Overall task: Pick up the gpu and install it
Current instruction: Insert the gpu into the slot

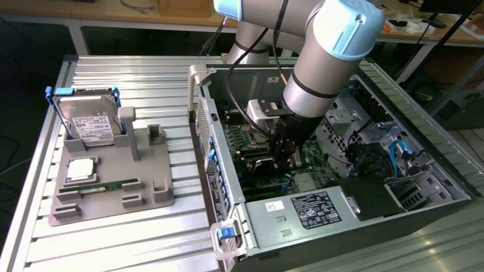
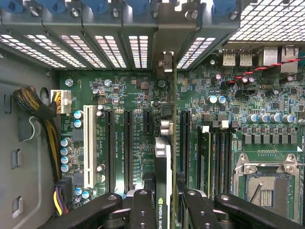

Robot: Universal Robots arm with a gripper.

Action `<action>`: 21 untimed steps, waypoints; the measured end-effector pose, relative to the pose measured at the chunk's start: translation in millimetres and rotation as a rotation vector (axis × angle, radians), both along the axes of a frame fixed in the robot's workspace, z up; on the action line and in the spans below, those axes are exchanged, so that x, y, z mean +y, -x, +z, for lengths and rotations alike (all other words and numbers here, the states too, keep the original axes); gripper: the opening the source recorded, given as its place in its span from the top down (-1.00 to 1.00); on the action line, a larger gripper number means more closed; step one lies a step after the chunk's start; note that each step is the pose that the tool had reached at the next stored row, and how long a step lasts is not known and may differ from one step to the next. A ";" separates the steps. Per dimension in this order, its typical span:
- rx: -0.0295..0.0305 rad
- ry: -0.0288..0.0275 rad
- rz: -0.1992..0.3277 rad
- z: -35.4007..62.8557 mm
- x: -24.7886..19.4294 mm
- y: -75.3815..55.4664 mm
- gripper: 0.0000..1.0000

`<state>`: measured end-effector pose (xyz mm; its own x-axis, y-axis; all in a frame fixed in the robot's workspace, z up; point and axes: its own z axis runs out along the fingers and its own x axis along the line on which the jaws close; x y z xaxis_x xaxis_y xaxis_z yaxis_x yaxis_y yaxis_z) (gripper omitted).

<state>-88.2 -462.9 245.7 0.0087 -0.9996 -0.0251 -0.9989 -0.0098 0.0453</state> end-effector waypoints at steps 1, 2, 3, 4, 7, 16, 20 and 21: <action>0.0000 0.0000 0.000 0.0 0.0 0.0 0.47; 0.0000 0.0000 0.000 0.0 0.0 0.0 0.47; 0.0000 0.0000 0.000 0.0 0.0 0.0 0.47; 0.0000 0.0000 0.000 0.0 0.0 0.0 0.47; 0.0001 0.0000 0.000 0.0 0.0 0.0 0.47; 0.0002 0.0003 0.000 0.1 -0.1 0.0 0.33; -0.0001 -0.0002 0.000 -0.1 0.0 0.0 0.19; -0.0001 0.0000 0.000 0.0 -0.1 0.0 0.19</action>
